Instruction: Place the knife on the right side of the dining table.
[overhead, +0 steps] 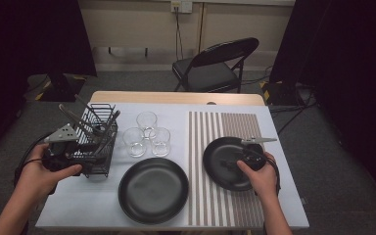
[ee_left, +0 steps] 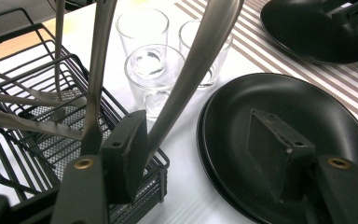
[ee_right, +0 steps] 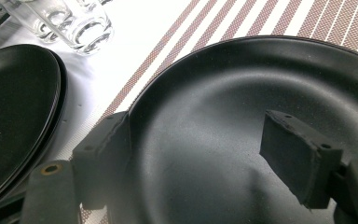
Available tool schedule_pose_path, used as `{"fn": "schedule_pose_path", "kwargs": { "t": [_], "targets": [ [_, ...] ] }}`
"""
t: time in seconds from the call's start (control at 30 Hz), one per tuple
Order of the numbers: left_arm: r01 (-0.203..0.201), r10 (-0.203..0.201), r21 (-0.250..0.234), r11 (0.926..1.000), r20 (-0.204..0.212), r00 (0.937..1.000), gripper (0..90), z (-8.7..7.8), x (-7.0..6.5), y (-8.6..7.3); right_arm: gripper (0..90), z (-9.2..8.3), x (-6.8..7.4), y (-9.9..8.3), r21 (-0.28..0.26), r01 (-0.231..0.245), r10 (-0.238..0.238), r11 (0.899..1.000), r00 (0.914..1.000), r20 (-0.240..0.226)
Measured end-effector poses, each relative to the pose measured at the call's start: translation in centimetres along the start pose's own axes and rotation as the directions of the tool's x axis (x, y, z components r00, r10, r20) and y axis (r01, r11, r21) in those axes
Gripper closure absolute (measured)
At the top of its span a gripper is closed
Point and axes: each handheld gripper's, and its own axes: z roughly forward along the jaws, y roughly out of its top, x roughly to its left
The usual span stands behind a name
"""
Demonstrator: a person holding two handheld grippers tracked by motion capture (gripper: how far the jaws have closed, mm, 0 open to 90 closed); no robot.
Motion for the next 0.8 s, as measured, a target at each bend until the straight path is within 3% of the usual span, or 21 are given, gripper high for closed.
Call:
{"fn": "schedule_pose_path", "kwargs": {
  "t": [0.8],
  "targets": [
    [-0.01,0.01,-0.008,0.9999,0.004,0.9999,48.5,0.82,0.78,0.21,23.7,-0.15,-0.14,-0.01,-0.007,-0.005,0.005,1.0,1.0,0.001]
  ]
}}
